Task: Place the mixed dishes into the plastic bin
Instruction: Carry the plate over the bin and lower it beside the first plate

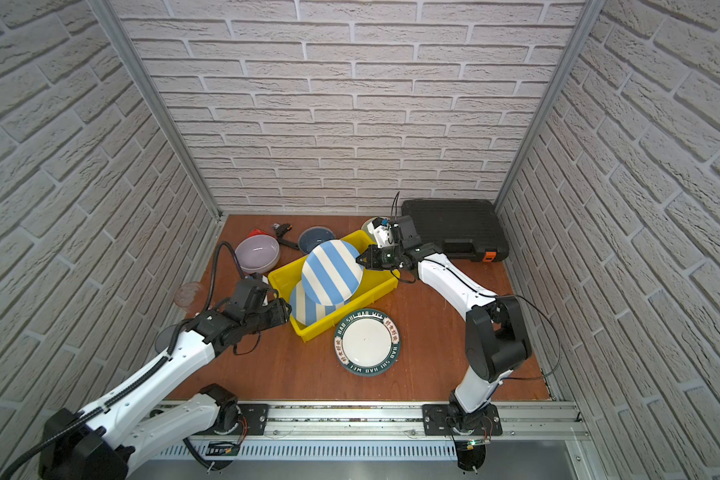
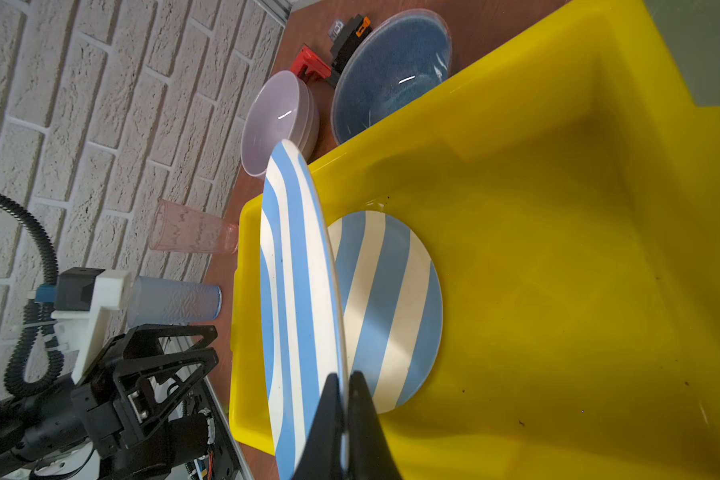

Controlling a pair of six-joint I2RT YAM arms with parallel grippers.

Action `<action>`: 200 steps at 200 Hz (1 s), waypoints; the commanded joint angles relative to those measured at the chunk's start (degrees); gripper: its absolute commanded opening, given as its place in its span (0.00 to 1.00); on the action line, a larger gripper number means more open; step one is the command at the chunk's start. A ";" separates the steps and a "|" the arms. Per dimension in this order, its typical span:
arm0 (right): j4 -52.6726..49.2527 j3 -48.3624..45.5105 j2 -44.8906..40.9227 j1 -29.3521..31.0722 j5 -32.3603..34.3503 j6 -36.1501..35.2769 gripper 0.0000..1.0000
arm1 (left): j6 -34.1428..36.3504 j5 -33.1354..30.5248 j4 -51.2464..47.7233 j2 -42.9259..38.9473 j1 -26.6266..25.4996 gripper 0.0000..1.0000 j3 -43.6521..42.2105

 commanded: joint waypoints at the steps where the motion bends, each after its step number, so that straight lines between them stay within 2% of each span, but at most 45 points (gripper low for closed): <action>1: 5.34 2.15 0.96 0.80 -1.66 0.24 0.06 | 0.42 0.23 2.59 0.33 1.07 0.63 -0.26; 92: 5.37 4.56 8.78 2.60 -2.20 0.11 0.06 | 0.81 2.37 5.43 3.73 2.45 0.61 -0.53; 200: 6.77 5.08 13.92 4.09 -3.42 1.78 0.06 | 0.64 3.05 7.18 5.56 2.64 0.62 -0.61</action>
